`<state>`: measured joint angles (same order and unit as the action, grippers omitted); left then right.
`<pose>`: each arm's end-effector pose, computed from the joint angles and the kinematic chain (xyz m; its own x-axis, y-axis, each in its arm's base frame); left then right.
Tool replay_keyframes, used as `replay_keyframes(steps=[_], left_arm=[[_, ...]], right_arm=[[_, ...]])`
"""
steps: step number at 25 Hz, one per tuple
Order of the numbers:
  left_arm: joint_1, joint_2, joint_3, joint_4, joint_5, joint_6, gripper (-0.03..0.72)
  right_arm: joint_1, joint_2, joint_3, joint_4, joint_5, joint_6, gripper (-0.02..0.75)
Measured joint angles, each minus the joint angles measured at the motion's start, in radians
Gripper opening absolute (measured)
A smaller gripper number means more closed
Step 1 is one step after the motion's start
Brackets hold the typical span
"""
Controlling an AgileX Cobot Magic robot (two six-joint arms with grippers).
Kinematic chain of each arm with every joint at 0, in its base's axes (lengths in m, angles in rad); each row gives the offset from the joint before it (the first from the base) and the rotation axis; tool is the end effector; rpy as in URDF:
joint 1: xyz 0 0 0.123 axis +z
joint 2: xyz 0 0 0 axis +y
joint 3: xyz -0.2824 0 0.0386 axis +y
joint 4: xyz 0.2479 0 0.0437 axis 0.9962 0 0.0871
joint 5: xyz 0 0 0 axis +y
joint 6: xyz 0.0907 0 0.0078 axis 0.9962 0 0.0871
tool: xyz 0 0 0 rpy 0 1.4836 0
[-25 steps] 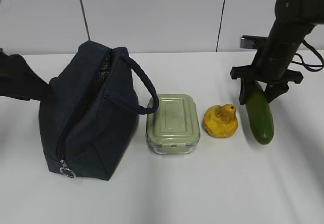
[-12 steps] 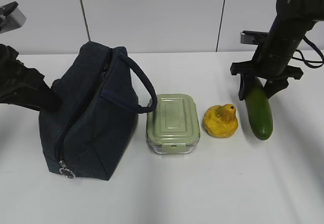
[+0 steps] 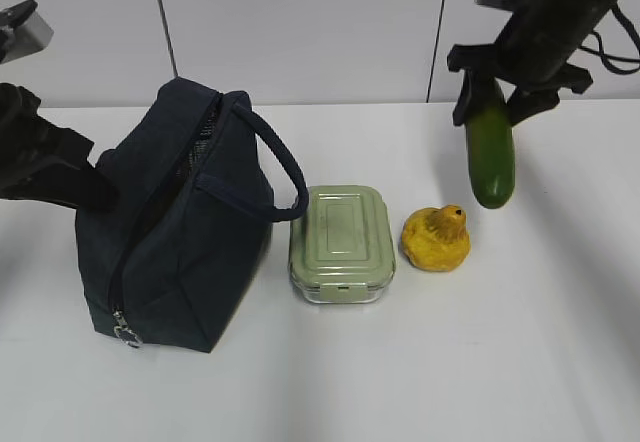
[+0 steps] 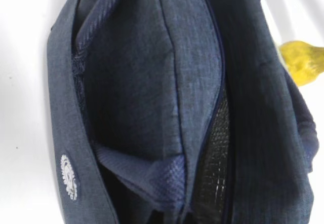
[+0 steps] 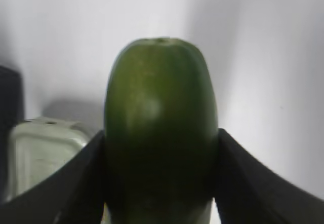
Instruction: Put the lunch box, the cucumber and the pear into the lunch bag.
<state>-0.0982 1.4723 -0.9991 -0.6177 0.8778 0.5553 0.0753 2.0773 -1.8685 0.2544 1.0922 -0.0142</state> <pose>0.2781 -0.0682 0.2589 -0.8716 0.2018 -0.4467 0.3795 0.8547 -0.3543 0.4515 0.0545 0.2598 -0.9405 0.0315 -0.3383 -0.0557 0.9679 0.2450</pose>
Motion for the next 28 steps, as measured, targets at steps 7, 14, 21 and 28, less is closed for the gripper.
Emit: replay_keyframes(steps=[7, 14, 21, 28], left_arm=[[0.000, 0.000, 0.000, -0.004, -0.010, 0.001, 0.003], [0.000, 0.000, 0.000, -0.007, -0.015, 0.001, 0.003], [0.000, 0.000, 0.000, -0.007, -0.016, 0.002, 0.003], [0.000, 0.000, 0.000, -0.009, -0.016, 0.002, 0.003]], right_arm=[[0.139, -0.108, -0.006, 0.144, -0.095, -0.091, 0.428], [0.331, -0.110, -0.018, 0.407, -0.306, -0.297, 0.428], [0.464, -0.110, -0.019, 0.558, -0.586, -0.534, 0.428], [0.483, -0.017, -0.023, 0.583, -0.656, -0.649, 0.428]])
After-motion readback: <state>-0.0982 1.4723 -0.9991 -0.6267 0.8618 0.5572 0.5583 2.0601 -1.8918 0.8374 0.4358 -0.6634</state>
